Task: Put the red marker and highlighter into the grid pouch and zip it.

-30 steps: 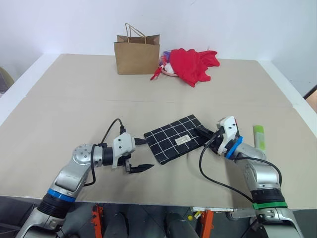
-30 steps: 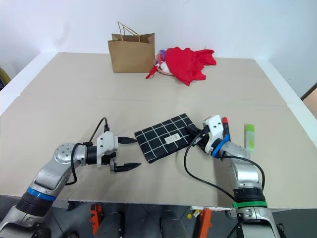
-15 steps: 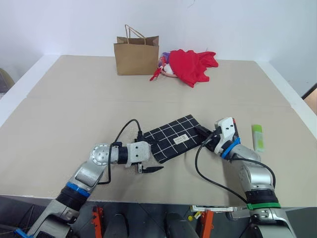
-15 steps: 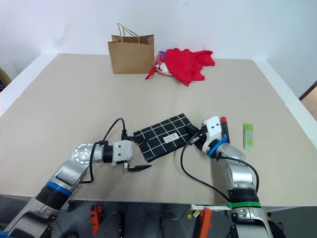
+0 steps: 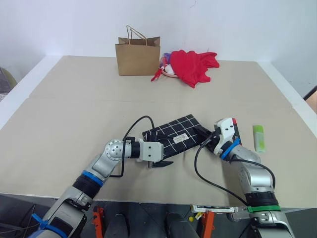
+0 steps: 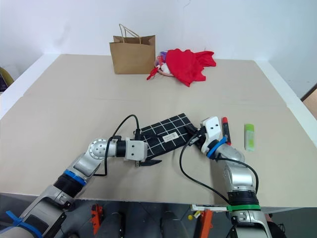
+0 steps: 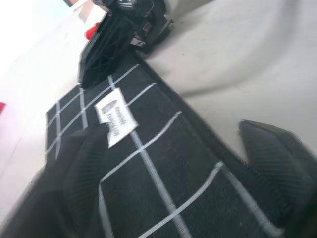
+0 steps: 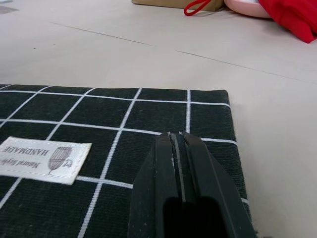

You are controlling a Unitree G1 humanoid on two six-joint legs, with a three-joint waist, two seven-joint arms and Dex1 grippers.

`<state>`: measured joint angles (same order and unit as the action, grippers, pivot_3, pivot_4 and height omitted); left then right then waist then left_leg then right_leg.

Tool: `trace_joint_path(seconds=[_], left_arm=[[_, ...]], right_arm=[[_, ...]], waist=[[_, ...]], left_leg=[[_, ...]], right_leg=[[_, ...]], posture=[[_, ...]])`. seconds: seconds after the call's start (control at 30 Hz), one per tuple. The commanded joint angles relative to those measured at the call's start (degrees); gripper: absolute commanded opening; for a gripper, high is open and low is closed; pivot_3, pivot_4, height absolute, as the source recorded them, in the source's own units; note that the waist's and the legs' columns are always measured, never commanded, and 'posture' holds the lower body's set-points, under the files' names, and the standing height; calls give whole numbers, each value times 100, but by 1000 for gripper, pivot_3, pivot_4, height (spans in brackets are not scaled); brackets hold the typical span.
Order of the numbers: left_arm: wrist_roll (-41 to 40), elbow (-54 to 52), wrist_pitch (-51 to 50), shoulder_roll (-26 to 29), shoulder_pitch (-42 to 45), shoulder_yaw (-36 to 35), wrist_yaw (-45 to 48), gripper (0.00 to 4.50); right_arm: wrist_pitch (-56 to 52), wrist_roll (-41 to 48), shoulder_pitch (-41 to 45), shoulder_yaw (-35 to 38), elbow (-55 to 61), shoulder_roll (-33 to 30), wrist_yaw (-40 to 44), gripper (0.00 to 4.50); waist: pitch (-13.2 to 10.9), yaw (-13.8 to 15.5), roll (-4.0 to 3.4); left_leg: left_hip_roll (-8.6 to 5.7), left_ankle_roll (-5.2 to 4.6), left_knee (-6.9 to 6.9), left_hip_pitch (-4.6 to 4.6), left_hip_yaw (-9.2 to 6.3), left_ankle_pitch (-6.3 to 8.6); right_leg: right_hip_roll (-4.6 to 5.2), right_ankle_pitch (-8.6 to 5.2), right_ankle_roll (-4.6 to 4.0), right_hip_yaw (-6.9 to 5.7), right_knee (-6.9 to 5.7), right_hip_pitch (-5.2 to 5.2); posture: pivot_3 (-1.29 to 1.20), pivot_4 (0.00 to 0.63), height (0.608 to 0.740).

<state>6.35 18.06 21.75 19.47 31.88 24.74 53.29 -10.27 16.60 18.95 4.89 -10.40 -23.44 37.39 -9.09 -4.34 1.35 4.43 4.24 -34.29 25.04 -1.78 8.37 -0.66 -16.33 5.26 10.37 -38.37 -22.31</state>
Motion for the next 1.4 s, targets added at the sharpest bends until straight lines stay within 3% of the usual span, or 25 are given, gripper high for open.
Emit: trace_joint_path(seconds=[0.03, 0.07, 0.1, 0.13, 0.17, 0.23, 0.4, 0.43, 0.5, 0.57, 0.73, 0.77, 0.97, 1.23, 1.33, 1.4], left_arm=[[114, 297, 33, 113, 63, 41, 116, 2323], [106, 354, 65, 137, 80, 31, 147, 1858], [89, 410, 86, 150, 102, 6, 170, 1698], [76, 450, 103, 155, 116, -11, 184, 992], [31, 481, 77, 158, 135, -41, 214, 620], [-48, 517, 37, 162, 159, -83, 267, 134], [-643, 564, -367, 139, 231, -376, 605, 134], [-874, 527, -577, 111, 256, -497, 703, 0], [-1415, 409, -1120, 79, 343, -795, 933, 0], [-1661, 295, -1396, 119, 374, -947, 1102, 0], [-2128, -104, -2003, 287, 361, -1220, 1483, 0], [-2209, -222, -2128, 322, 339, -1263, 1553, 0], [-2349, -676, -2452, 471, 189, -1322, 1705, 0], [-2334, -990, -2619, 463, 43, -1297, 1643, 0], [-2336, -1058, -2659, 450, 27, -1302, 1612, 0], [-2344, -1113, -2696, 438, 15, -1301, 1590, 0]], right_arm=[[-6, 57, 15, 71, 296, -41, 10, 0], [-12, 57, 8, 73, 309, -45, 12, 0], [-18, 59, 1, 75, 321, -49, 19, 0], [-21, 61, -6, 76, 328, -50, 23, 0], [-22, 57, -13, 74, 335, -56, 28, 0], [-27, 54, -23, 73, 348, -63, 35, 0], [-115, 179, -40, 149, 611, -81, 49, 0], [-182, 363, -38, 261, 827, -66, 57, 505], [-292, 719, -69, 572, 1399, -154, 45, 923], [-382, 929, -241, 775, 1803, -347, 166, 1621], [-335, 1284, -1229, 1193, 2568, -817, 646, 4232], [-188, 1256, -1483, 1184, 2705, -843, 763, 4461], [-54, 1189, -2081, 890, 3056, -754, 950, 4461], [607, 642, -1632, 218, 2543, -413, 946, 4461], [973, 439, -1572, 101, 2247, -418, 997, 3610], [1192, 336, -1536, 54, 2039, -415, 1036, 2455]], waist=[[0, -1, 0], [0, -1, 0], [0, -2, 0], [1, -2, -1], [1, -4, -2], [5, -33, -8], [4, -54, -9], [4, -55, -9], [-4, -52, -21], [-7, -45, -25], [-7, 21, -25], [-7, 21, -24], [-11, -41, -32], [-13, -31, -29], [-13, -11, -29], [-13, -9, -29]], left_leg=[[0, -1, 0, 0, 0, -1], [0, -5, 0, -1, 0, -3], [0, -7, 0, -1, -1, -4], [0, -10, 0, -2, -1, -6], [0, -12, 0, -3, -1, -8], [0, -13, 0, -4, 0, -8], [0, -13, 9, -6, -1, -8], [0, -13, 12, -5, -1, -8], [0, -13, 13, 1, -3, -8], [-2, -13, 13, 8, -4, -8], [-7, -16, 21, 8, -18, -2], [-7, -16, 24, 10, -19, -2], [-7, -17, 24, 1, -22, -2], [-9, -11, -1, -2, -22, -14], [-9, -11, 1, 0, -22, -14], [-10, -12, 7, 0, -22, -13]], right_leg=[[0, 1, 0, 0, 0, 0], [0, 2, 1, 0, 0, 0], [0, 4, 1, 0, 0, 0], [0, 6, 1, 0, 0, 0], [0, 8, 0, 0, 0, 0], [0, 9, -1, 0, 0, 0], [-3, 7, -2, 0, -4, -3], [-3, 5, -3, 0, -5, -6], [-3, 0, -1, 0, -10, -11], [-3, -3, 3, 0, -13, -17], [0, -23, -2, -12, -12, -8], [0, -27, -4, -13, -12, -10], [0, -26, -10, -16, -18, -10], [1, -32, -34, -15, -39, -9], [1, -33, -28, -15, -39, -10], [1, -29, -15, -16, -39, -10]], posture=[[0, 150, 740], [0, 150, 740], [0, 150, 740], [0, 150, 740], [0, 150, 740], [0, 150, 740], [0, 150, 740], [0, 150, 740], [0, 150, 740], [0, 150, 740], [0, 150, 740], [0, 150, 740], [0, 150, 740], [0, 150, 740], [0, 150, 740], [0, 150, 740]])
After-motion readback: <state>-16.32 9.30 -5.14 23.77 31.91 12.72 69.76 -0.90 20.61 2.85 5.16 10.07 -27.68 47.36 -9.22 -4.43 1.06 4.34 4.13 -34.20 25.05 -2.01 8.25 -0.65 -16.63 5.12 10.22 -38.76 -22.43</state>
